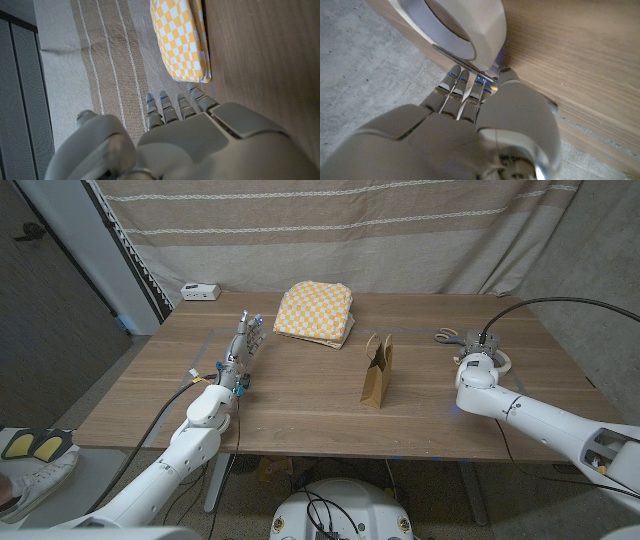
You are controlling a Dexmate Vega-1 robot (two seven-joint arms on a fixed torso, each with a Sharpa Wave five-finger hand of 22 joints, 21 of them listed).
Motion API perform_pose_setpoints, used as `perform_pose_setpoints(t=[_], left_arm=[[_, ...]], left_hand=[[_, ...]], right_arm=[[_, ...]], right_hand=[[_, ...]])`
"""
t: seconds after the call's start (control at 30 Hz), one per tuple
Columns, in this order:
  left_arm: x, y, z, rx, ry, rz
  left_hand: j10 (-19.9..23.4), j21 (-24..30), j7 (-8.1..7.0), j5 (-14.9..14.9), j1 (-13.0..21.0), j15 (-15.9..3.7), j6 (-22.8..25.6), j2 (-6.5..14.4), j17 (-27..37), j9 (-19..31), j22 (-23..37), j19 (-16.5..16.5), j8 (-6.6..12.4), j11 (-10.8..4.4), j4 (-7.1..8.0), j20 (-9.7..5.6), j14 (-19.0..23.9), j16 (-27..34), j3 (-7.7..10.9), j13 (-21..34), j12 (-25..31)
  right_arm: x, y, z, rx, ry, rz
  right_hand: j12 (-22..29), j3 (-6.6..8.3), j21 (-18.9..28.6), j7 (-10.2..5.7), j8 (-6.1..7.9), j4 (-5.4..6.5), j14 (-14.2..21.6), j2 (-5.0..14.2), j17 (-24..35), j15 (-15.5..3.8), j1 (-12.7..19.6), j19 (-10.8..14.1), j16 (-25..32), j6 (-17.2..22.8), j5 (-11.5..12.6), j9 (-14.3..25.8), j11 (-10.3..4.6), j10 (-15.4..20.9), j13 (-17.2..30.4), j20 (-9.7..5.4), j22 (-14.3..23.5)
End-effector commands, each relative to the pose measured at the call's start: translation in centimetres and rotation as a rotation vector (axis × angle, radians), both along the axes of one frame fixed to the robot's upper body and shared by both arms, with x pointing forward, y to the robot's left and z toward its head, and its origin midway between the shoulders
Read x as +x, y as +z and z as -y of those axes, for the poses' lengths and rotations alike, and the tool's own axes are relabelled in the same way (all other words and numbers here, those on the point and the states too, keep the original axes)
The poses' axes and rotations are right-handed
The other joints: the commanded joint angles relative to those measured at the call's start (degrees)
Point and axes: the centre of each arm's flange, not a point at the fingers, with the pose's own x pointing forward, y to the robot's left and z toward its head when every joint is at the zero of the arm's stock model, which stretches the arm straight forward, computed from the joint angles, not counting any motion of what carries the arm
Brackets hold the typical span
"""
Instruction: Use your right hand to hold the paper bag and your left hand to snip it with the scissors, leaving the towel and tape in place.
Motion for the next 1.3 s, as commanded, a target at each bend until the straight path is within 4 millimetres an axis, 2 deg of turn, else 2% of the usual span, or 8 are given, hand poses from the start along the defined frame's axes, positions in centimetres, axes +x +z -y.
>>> perform_pose_setpoints(t=[0.03,0.27,0.3,0.5,0.93,1.03,1.07,1.3], left_arm=[[-0.2,-0.1,0.1,0.002,0.004,-0.003],[-0.3,-0.2,0.1,-0.003,0.005,-0.005],[-0.3,-0.2,0.1,-0.003,0.006,-0.005],[-0.3,-0.5,0.1,-0.007,0.004,-0.008],[-0.4,-0.6,0.3,-0.008,0.002,-0.01],[-0.4,-0.6,0.4,-0.007,0.0,-0.012],[-0.4,-0.6,0.4,-0.006,0.0,-0.012],[-0.6,-0.4,0.6,-0.011,-0.009,0.002]], left_hand=[[0.72,0.18,0.23,-0.32,0.11,-7.73,0.63,0.37,0.18,0.24,0.17,-0.09,0.17,0.09,0.23,-6.81,0.67,0.32,-0.2,0.04,0.23],[0.83,0.18,0.28,-0.36,0.06,-7.73,0.78,0.39,0.19,0.24,0.17,-0.09,0.19,0.13,0.26,-6.84,0.67,0.3,-0.22,0.05,0.26],[0.89,0.18,0.27,-0.37,0.06,-7.72,0.82,0.39,0.19,0.24,0.17,-0.1,0.21,0.1,0.27,-6.81,0.68,0.3,-0.22,0.05,0.29],[0.91,0.19,0.23,-0.39,0.02,-7.68,0.81,0.4,0.19,0.24,0.17,-0.06,0.18,0.1,0.29,-6.86,0.71,0.3,-0.23,0.05,0.29],[1.05,0.22,0.31,-0.46,-0.11,-7.72,0.81,0.44,0.2,0.24,0.18,0.0,0.12,0.0,0.37,-6.91,0.82,0.32,-0.28,0.05,0.33],[1.04,0.22,0.33,-0.47,-0.13,-7.7,0.8,0.45,0.2,0.24,0.18,0.02,0.11,0.07,0.39,-6.93,0.81,0.31,-0.28,0.05,0.32],[1.03,0.22,0.33,-0.48,-0.14,-7.71,0.82,0.45,0.2,0.24,0.18,0.02,0.11,0.07,0.4,-6.93,0.81,0.31,-0.28,0.05,0.32],[1.15,0.22,0.36,-0.52,-0.23,-7.72,0.96,0.49,0.21,0.24,0.18,0.01,0.13,0.09,0.46,-6.91,0.86,0.32,-0.3,0.05,0.35]], right_arm=[[0.7,-1.1,-0.1,0.003,0.012,0.019],[0.6,-1.1,0.0,-0.004,0.014,0.052],[0.6,-1.1,0.0,-0.001,0.011,0.054],[0.4,-1.1,0.0,-0.008,0.016,0.086],[-0.1,-0.9,0.2,-0.001,0.037,0.153],[-0.4,-0.7,0.3,0.022,0.045,0.179],[-0.5,-0.6,0.3,0.026,0.049,0.19],[-1.3,0.4,0.1,0.057,0.058,0.265]], right_hand=[[0.73,-0.35,0.53,-0.52,0.73,-0.16,2.1,-0.41,0.38,-8.83,0.04,1.36,0.85,2.62,-0.31,0.31,-0.79,2.41,0.07,-4.15,0.35],[1.7,-0.25,1.04,-1.81,1.33,-0.22,4.95,-0.11,0.87,-9.74,0.36,2.3,2.01,6.02,-0.66,0.36,-2.17,5.99,0.16,-5.1,0.59],[1.95,-0.21,1.2,-2.11,1.49,-0.24,5.59,-0.07,0.99,-9.85,0.47,2.54,2.3,6.79,-0.76,0.37,-2.94,6.85,0.18,-5.34,0.66],[2.98,-0.04,1.84,-2.86,2.04,0.06,8.18,0.34,1.61,-9.98,0.48,3.28,3.68,9.97,-1.35,0.45,-3.46,10.26,0.34,-6.15,0.98],[6.58,3.02,4.73,-4.42,3.03,-0.08,15.31,1.3,3.37,-10.79,3.92,5.13,8.0,18.8,-3.61,0.79,-7.07,20.98,1.05,-8.68,2.28],[7.27,3.85,5.52,-4.86,3.07,0.01,16.72,1.41,3.71,-10.91,4.79,5.33,8.93,20.35,-4.36,0.93,-7.33,22.83,1.3,-8.84,2.65],[7.58,4.27,5.89,-4.93,3.15,0.03,17.7,1.4,3.9,-10.94,5.24,5.39,9.49,21.2,-4.68,1.0,-6.45,23.57,1.4,-8.83,2.83],[8.26,5.46,7.43,-5.08,3.64,0.01,20.03,1.36,4.41,-11.05,6.65,5.93,10.87,24.66,-5.65,1.15,-6.19,25.16,1.76,-8.48,3.55]])
